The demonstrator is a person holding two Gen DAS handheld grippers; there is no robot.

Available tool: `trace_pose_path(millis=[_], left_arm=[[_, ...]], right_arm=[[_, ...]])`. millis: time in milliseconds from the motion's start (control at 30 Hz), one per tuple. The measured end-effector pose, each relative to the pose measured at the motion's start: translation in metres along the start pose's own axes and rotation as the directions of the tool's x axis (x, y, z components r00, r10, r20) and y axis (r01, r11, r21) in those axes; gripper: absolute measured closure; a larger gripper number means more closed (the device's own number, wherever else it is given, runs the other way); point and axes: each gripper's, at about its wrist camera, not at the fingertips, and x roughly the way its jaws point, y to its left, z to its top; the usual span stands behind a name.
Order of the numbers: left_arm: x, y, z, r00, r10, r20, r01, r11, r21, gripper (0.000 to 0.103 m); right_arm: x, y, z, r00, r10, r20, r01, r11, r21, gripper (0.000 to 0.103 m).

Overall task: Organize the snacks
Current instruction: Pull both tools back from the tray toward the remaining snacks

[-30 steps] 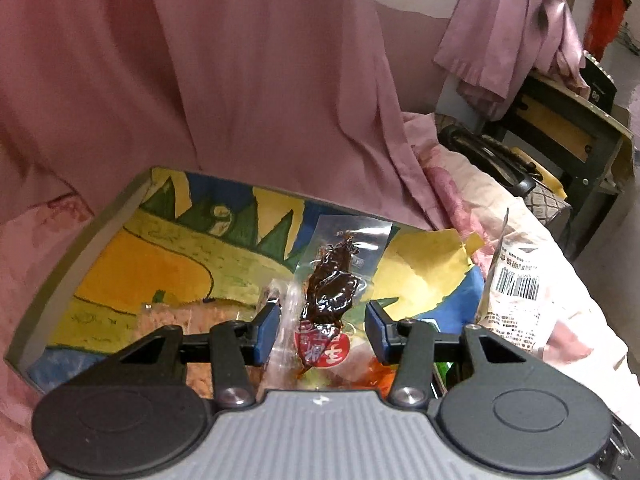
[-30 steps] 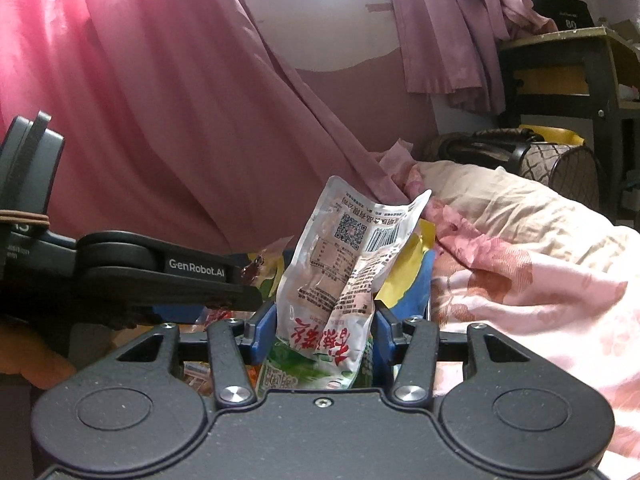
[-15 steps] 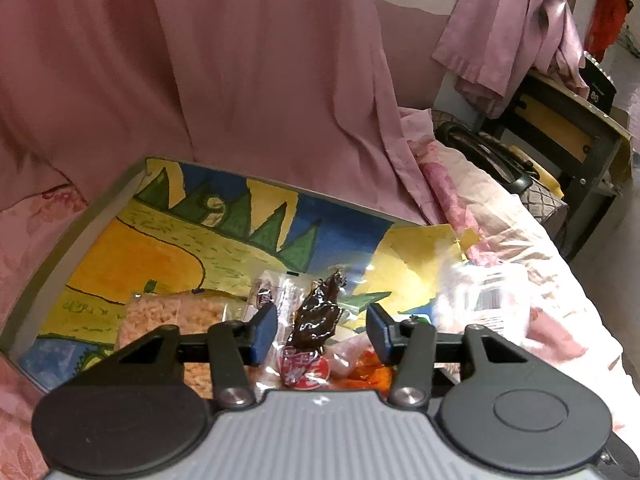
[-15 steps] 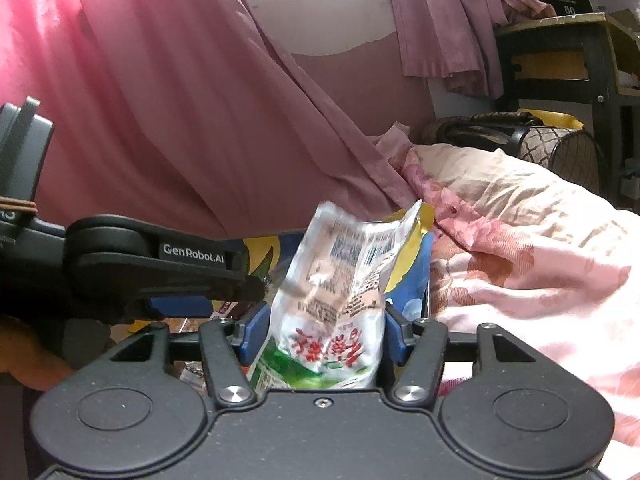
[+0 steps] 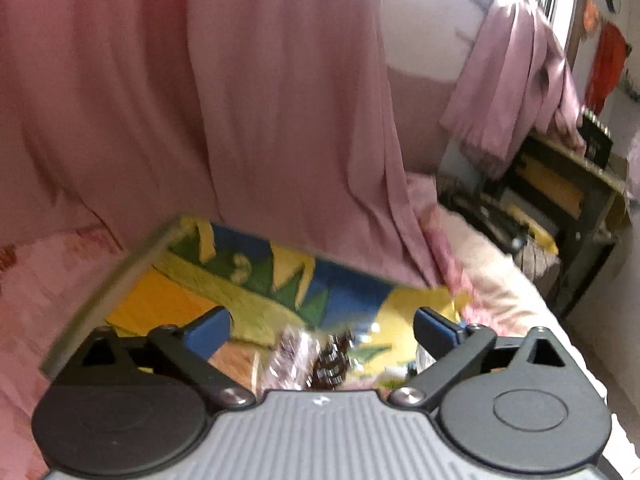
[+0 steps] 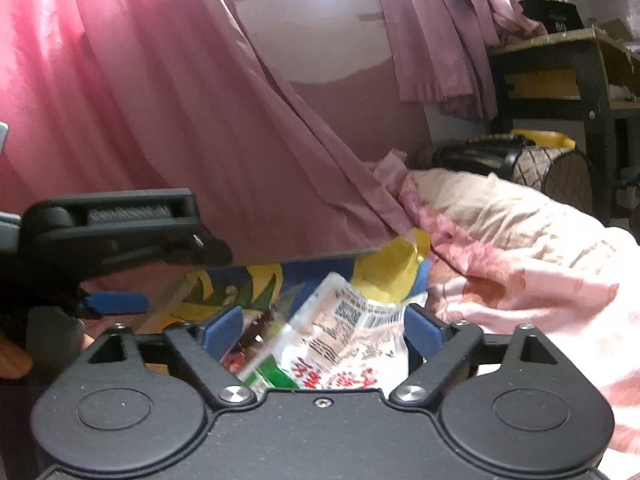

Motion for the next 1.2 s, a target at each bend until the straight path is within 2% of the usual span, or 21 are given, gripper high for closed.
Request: trace_pose_path(millis=[200, 367, 767, 900, 1200], left_arm=[[-0.038, 0.012, 0.013, 0.998, 0.013, 0.066, -0.012, 1.0, -0.015, 0.001], [-0.072, 0.029, 0.012, 0.992, 0.047, 0.116, -0.046, 0.999, -0.01, 0.001], [-0.142, 0.083, -0.024, 0.984, 0.137, 0.116, -0.134, 0.99, -0.033, 0.001], [-0.158, 0.105, -0.042, 0.985, 0.157, 0.074, -0.153, 0.986, -0.061, 0.001], [-0.185, 0.143, -0.072, 0.981, 0.192, 0.026, -0.189, 0.977, -0.096, 0.001]], right_arm=[[-0.021, 0.014, 0.009, 0.997, -0.001, 0.071, 0.003, 1.0, -0.022, 0.002], [-0.048, 0.024, 0.014, 0.992, -0.017, 0.125, 0.02, 1.0, -0.02, 0.001], [-0.119, 0.061, 0.0, 0.985, -0.007, 0.171, 0.028, 0.993, -0.117, 0.001], [-0.141, 0.075, -0.013, 0.988, 0.014, 0.154, 0.009, 0.989, -0.146, 0.001], [-0.16, 0.103, -0.044, 1.0, -0.024, 0.007, 0.025, 0.978, -0.206, 0.001]])
